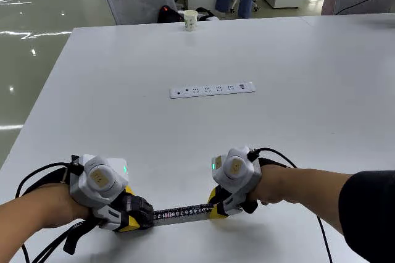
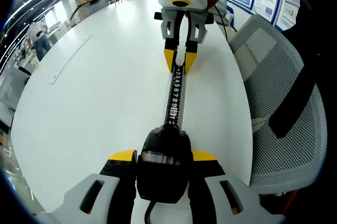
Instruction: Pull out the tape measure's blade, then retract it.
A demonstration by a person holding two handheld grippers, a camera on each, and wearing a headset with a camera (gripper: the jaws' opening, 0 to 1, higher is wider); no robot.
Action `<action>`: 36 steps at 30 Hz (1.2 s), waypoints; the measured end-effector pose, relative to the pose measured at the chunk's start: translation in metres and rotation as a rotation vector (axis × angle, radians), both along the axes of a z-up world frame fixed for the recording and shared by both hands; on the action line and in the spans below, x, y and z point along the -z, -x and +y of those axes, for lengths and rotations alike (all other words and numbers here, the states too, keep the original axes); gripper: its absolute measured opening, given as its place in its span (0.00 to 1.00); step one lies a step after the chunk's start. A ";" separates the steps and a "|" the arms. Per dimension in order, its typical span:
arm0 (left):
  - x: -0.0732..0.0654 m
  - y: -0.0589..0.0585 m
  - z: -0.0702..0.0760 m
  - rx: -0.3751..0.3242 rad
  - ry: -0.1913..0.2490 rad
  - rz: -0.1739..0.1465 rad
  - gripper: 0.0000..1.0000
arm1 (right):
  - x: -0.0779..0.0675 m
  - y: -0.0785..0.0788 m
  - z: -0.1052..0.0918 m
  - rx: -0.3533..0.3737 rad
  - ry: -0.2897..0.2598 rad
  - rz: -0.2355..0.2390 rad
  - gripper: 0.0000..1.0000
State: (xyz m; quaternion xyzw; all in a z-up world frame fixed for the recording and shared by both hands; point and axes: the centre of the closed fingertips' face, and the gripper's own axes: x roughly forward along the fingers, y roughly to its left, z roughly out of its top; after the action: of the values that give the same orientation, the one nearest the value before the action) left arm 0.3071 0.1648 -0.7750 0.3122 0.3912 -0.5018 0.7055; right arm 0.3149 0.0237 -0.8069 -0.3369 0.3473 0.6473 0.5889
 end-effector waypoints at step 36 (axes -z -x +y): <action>-0.001 0.001 0.000 -0.005 0.003 -0.002 0.32 | 0.002 -0.002 -0.020 0.020 0.018 0.006 0.10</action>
State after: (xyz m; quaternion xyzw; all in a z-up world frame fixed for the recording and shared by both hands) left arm 0.3056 0.1651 -0.7739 0.3107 0.3904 -0.5005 0.7075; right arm 0.3168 0.0037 -0.8086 -0.3368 0.3584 0.6393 0.5911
